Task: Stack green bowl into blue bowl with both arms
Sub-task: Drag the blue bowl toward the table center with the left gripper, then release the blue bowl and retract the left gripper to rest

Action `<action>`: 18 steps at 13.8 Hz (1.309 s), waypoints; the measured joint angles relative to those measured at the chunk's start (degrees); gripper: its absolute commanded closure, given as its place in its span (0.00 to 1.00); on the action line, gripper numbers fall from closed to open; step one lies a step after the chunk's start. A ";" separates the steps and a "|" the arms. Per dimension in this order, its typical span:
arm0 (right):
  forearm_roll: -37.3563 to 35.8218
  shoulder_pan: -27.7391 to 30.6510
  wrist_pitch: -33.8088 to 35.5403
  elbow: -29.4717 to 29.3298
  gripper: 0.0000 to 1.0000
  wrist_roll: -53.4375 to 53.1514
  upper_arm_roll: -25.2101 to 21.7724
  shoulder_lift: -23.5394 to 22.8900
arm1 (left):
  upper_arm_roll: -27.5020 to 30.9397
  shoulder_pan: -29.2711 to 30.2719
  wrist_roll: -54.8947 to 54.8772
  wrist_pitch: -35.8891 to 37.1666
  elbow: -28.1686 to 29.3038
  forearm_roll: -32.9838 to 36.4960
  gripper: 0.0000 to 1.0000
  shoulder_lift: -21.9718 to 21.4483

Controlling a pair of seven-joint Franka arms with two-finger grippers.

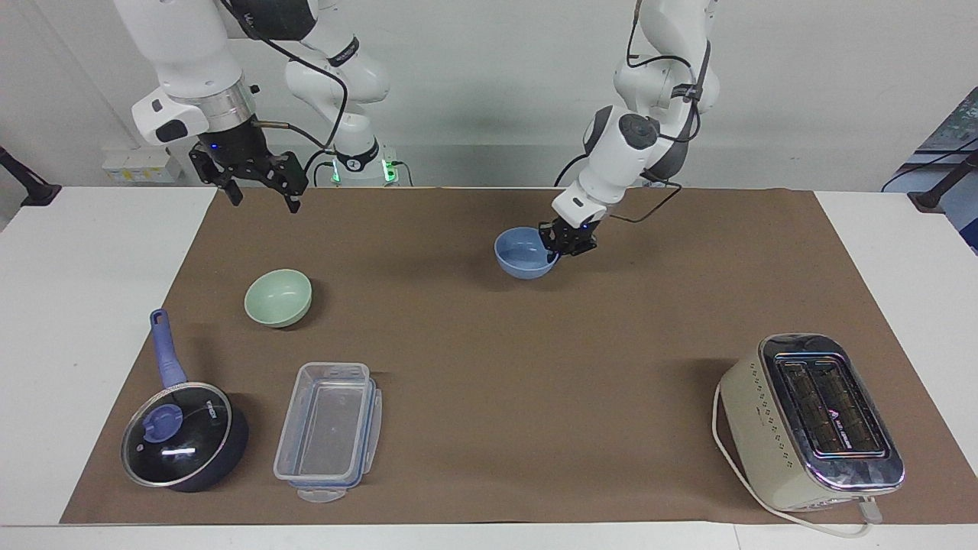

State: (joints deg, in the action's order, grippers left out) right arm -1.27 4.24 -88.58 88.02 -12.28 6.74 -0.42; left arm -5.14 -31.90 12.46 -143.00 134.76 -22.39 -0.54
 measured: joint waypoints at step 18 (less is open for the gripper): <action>0.00 1.83 -2.63 2.03 0.00 0.54 -0.02 0.42 | 2.14 10.61 -0.35 16.64 -16.35 6.68 0.00 5.57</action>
State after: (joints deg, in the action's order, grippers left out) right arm -1.27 6.07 -91.21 90.05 -11.75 6.72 0.00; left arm -3.00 -21.29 12.10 -126.36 118.42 -15.70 5.03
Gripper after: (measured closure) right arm 0.000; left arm 0.000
